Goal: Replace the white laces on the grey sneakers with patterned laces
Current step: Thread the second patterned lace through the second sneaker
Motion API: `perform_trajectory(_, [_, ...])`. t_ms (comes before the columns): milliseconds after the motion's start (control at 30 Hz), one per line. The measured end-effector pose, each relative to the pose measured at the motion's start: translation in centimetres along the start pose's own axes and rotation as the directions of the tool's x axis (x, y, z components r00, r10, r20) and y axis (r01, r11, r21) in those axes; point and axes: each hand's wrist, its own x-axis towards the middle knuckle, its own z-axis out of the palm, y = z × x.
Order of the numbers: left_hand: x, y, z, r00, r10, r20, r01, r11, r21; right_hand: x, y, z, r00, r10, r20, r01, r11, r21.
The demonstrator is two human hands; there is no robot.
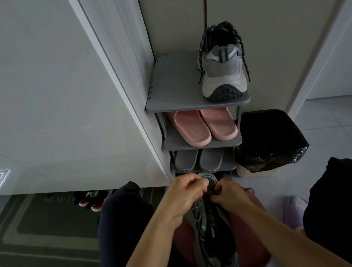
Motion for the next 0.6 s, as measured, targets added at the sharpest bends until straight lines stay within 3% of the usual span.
perform_trajectory(67, [-1.4,1.4,-1.1,0.993,0.106,0.060,-0.096,0.984,-0.147,-0.2,-0.4,0.2,1.000,-0.010,-0.013,0.010,1.000,-0.003])
perform_trajectory(133, [-1.8,1.7,-2.4,0.993,0.090,0.079,-0.084,0.993,-0.077,-0.3,-0.7,0.0,1.000,-0.018,0.007,0.018,1.000,0.011])
perform_trajectory(200, [-1.3,0.7,-3.6,0.994,-0.006,0.113,-0.021,0.971,0.236,-0.3,-0.7,-0.9,0.997,-0.041,0.072,0.038,0.999,0.037])
perform_trajectory(267, [-0.5,-1.1,-4.1,0.964,-0.179,0.195,0.019,0.781,0.625,-0.3,-0.7,-2.5,0.989,-0.076,0.125,0.067,0.995,0.075])
perform_trajectory(300, [-0.1,-2.0,-4.0,0.960,-0.205,0.192,0.005,0.696,0.718,-0.3,-0.8,-3.4,0.987,-0.099,0.126,0.088,0.992,0.088])
perform_trajectory(333, [0.4,-2.8,-3.7,0.976,-0.163,0.143,0.008,0.683,0.730,-0.4,-1.0,-4.3,0.985,-0.121,0.126,0.108,0.989,0.102])
perform_trajectory(433, [2.1,-2.7,-1.7,0.998,0.057,-0.023,-0.037,0.852,0.523,-1.2,-2.9,-6.7,0.960,-0.235,0.154,0.199,0.956,0.216])
perform_trajectory(533, [4.1,-1.6,0.3,0.994,0.108,0.034,-0.112,0.895,0.432,-2.4,-5.3,-8.8,0.930,-0.338,0.146,0.251,0.873,0.418])
perform_trajectory(600, [4.9,-0.9,0.4,0.991,0.120,-0.054,-0.094,0.934,0.345,-2.5,-5.7,-10.0,0.929,-0.342,0.139,0.249,0.859,0.448])
